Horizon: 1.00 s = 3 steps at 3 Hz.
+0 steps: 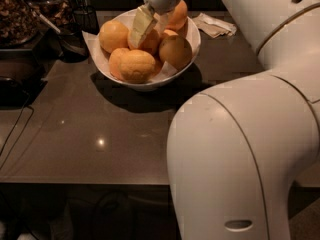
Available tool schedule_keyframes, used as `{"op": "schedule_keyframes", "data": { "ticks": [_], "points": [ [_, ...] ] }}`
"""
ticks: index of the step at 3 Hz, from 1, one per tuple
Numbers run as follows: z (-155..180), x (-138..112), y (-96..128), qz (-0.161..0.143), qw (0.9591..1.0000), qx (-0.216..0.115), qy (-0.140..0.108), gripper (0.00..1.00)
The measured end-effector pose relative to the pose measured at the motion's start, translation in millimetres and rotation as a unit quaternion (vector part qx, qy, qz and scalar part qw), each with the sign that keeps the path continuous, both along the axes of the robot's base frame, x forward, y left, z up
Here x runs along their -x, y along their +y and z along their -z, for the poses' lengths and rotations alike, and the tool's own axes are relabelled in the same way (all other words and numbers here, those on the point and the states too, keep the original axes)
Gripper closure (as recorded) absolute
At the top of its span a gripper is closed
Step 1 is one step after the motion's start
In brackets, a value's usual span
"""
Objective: Pick orange from white bowl
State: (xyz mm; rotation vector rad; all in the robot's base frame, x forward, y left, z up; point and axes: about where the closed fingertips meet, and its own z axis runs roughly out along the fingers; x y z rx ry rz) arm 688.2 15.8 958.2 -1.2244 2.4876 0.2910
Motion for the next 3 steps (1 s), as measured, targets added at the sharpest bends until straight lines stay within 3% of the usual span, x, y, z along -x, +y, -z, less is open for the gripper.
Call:
{"op": "schedule_keyframes", "data": {
  "ticks": [1,3],
  "points": [
    [4.2,-0.4,2.4,-0.002,1.0,-0.003,0.009,0.41],
    [8.3,-1.9,5.1,-0.004,0.9997,-0.011,0.021,0.39]
  ]
}}
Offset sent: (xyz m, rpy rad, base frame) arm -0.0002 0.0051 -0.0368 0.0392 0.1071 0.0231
